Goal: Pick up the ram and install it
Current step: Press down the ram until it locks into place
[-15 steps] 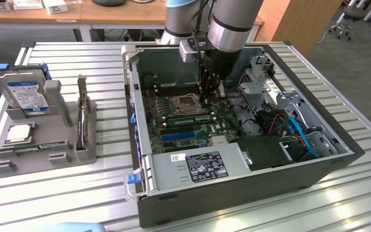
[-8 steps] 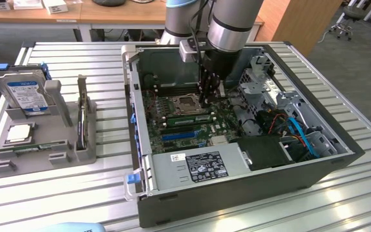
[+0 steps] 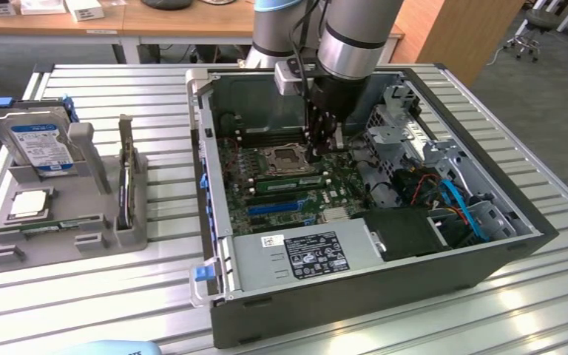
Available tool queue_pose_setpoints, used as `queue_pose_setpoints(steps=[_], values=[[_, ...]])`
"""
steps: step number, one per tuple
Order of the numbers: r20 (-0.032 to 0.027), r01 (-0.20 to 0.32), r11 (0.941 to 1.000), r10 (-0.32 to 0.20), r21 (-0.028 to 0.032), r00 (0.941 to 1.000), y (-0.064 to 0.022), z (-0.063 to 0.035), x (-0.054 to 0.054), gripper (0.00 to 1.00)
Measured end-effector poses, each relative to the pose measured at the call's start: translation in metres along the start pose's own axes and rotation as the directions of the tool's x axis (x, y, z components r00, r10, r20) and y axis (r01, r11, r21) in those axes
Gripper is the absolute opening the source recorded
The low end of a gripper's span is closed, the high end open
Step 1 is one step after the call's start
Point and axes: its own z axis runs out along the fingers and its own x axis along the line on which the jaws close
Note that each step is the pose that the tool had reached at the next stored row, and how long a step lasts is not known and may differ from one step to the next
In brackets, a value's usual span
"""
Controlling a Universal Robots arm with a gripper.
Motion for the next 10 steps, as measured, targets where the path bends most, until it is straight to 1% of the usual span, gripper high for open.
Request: queue_pose_setpoints(steps=[1,10], values=[[0.0000,0.000,1.0000,0.000,0.0000,1.0000,0.0000,0.0000,0.0000,0.10],[-0.0001,0.000,1.0000,0.000,0.0000,1.0000,-0.0001,0.0000,0.0000,0.10]])
